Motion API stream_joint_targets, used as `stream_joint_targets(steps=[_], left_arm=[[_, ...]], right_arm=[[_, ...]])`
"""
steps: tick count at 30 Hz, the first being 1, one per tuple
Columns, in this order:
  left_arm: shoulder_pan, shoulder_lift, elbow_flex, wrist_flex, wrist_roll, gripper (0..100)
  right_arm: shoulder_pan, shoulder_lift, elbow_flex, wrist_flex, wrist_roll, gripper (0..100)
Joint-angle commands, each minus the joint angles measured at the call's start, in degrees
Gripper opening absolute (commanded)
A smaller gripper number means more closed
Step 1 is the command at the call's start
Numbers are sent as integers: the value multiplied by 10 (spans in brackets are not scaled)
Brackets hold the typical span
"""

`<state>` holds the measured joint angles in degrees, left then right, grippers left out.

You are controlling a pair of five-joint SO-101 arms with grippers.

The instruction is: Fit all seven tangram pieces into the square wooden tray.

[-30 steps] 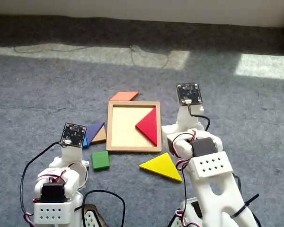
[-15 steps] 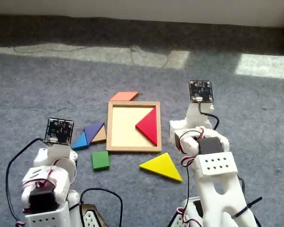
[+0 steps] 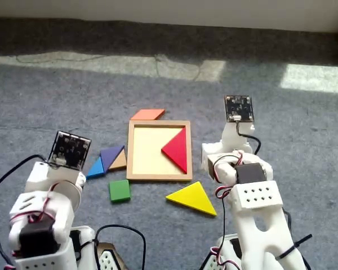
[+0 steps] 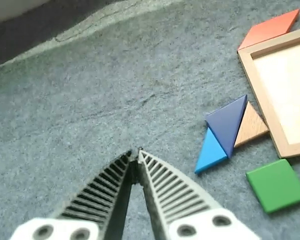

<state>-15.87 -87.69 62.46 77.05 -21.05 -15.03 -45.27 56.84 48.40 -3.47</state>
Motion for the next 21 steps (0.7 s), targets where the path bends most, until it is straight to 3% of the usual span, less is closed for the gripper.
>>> stream_joint_targets(steps=[1, 6, 14, 21], left_arm=[[51, 130, -55, -4, -4, 88], [140, 256, -68, 4, -5, 260], [246, 420, -69, 1, -102, 262], [255, 482, -69, -24, -172, 264]], right_arm=[[7, -9, -1, -12, -5, 6], [8, -9, -1, -12, -4, 6], [9, -9, -1, -12, -2, 6], [28, -9, 4, -29, -2, 6]])
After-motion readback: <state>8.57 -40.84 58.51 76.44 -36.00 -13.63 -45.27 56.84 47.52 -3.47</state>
